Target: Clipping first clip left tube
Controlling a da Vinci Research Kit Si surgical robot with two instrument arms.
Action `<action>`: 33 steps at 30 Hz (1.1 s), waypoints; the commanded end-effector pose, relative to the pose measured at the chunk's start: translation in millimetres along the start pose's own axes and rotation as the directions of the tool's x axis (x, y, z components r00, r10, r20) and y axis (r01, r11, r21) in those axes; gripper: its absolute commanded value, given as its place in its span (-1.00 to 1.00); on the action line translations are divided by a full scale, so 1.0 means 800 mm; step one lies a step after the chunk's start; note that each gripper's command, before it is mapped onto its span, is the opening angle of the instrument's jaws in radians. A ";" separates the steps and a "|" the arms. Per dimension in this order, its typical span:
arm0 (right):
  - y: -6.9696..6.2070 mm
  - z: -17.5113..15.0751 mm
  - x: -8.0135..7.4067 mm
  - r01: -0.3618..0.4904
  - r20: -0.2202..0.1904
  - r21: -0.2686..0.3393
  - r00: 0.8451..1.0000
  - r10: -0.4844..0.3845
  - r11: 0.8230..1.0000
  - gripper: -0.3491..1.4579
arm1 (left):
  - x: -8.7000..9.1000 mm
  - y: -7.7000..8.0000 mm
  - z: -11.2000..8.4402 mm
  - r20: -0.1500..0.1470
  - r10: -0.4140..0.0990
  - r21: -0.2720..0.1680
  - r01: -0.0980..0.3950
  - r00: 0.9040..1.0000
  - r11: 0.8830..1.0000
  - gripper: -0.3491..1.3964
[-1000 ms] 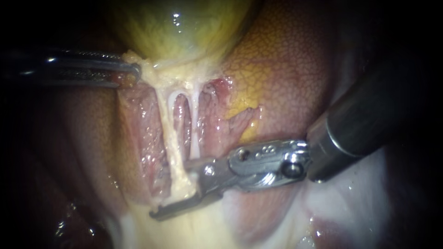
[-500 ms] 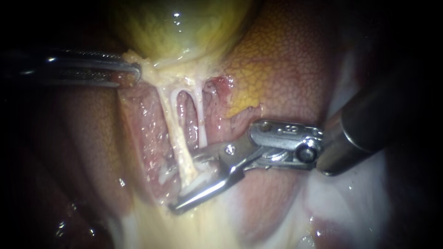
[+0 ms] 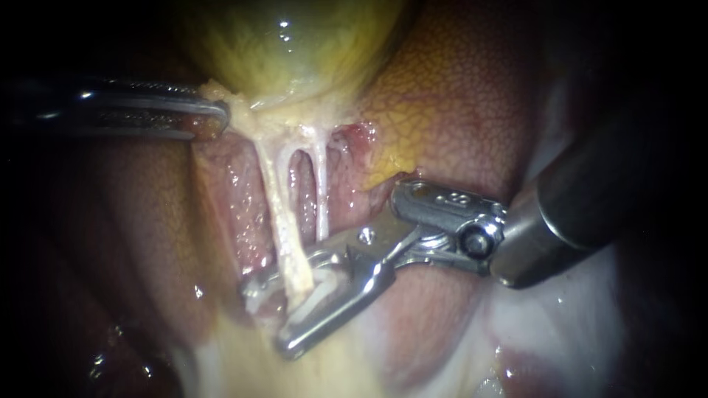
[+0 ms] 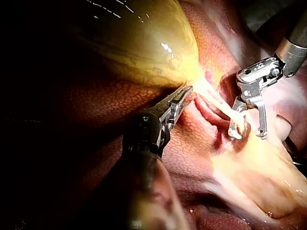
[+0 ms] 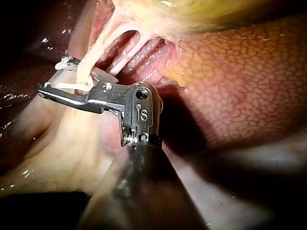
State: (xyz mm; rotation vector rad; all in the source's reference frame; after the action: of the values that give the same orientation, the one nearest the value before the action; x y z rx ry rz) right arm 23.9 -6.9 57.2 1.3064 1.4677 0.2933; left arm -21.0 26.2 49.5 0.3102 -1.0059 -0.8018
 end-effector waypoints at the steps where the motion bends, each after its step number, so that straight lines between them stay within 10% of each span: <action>1: -0.0003 0.0004 0.0000 -0.001 0.004 0.006 1.000 0.001 1.000 -0.12 | 0.0000 0.0000 0.0000 0.000 0.000 -0.001 0.000 1.000 1.000 -1.00; 14: -0.0005 0.0018 -0.0003 0.016 0.011 0.032 1.000 -0.017 0.999 -0.29 | 0.0000 0.0000 0.0000 0.000 0.000 -0.001 0.000 1.000 1.000 -1.00; 23: 0.0006 0.0019 -0.0005 0.031 0.008 0.032 0.999 -0.031 0.999 -1.00 | 0.0000 0.0000 0.0000 0.000 0.000 0.000 0.000 1.000 1.000 -1.00; 33: 0.0026 0.0015 -0.0013 0.031 0.087 0.067 0.996 -0.036 0.997 -1.00 | 0.0000 0.0000 -0.0001 0.000 0.000 0.000 0.000 1.000 1.000 -1.00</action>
State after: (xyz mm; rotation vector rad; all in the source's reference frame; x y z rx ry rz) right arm 25.8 -7.5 58.9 1.3302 1.4338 0.1623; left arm -21.0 26.2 49.6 0.3100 -1.0053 -0.8026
